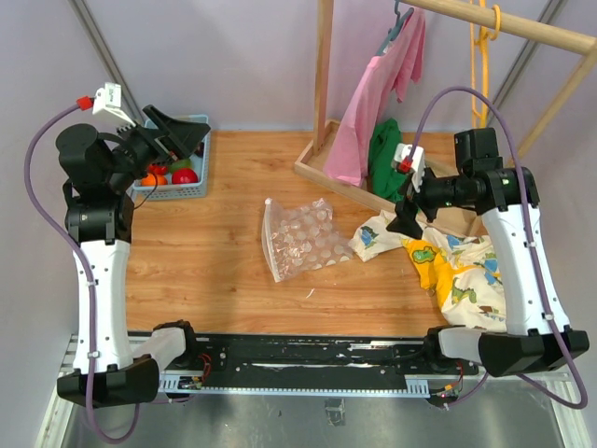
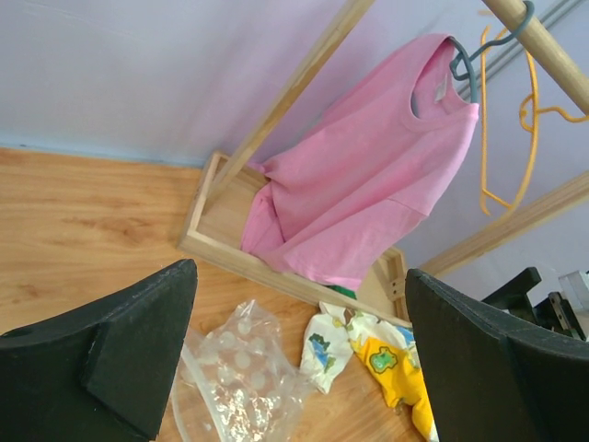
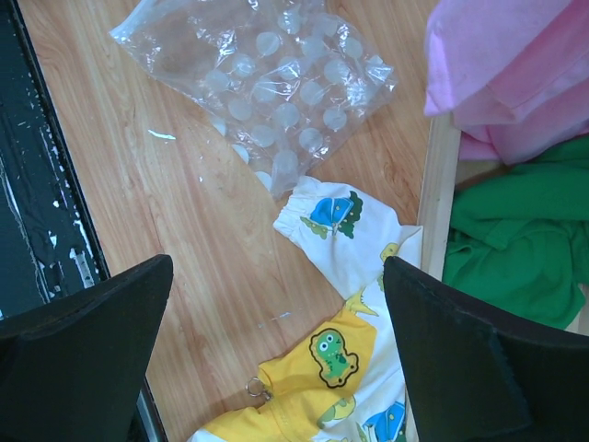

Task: Open the zip-top bag and remove the fake food
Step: Reset both arms

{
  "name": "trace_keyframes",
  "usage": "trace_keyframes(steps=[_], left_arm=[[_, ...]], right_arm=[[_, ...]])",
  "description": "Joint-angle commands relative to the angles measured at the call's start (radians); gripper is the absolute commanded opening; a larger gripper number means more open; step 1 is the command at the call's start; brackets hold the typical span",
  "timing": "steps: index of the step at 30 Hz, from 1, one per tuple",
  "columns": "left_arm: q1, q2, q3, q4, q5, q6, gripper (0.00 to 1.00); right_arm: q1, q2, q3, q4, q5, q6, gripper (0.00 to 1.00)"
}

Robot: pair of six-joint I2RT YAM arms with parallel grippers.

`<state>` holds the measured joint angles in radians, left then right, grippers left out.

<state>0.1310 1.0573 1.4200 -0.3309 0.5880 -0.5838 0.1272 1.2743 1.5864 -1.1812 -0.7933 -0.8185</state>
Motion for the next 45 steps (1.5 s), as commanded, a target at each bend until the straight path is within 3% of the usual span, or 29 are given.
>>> trace_keyframes(steps=[1,5,9,15,19,24,31,45], left_arm=[[-0.007,-0.019,0.016,0.031,0.042,-0.034,0.98],[-0.011,-0.018,0.018,0.048,0.059,-0.046,0.98],[-0.035,-0.004,0.049,0.035,0.061,-0.016,0.98],[-0.096,0.025,0.145,-0.063,0.021,0.087,0.98],[-0.108,0.026,0.162,-0.083,0.005,0.114,0.98],[-0.108,0.028,0.166,-0.062,0.022,0.106,0.99],[-0.108,0.038,0.171,-0.04,0.043,0.094,0.99],[-0.108,0.059,0.155,-0.015,0.065,0.078,0.99]], right_arm=[[-0.027,-0.066,-0.011,-0.058,-0.063,-0.07,0.98],[-0.04,-0.106,-0.003,-0.025,-0.069,-0.061,0.98],[-0.046,-0.155,0.001,0.112,-0.06,0.029,0.98],[-0.046,-0.225,-0.035,0.439,0.018,0.38,0.98],[-0.047,-0.201,0.028,0.532,0.041,0.553,0.98],[-0.047,-0.179,0.079,0.62,0.192,0.74,0.98],[-0.04,-0.155,0.09,0.615,0.322,0.817,0.99],[-0.038,-0.166,0.064,0.644,0.373,0.803,0.99]])
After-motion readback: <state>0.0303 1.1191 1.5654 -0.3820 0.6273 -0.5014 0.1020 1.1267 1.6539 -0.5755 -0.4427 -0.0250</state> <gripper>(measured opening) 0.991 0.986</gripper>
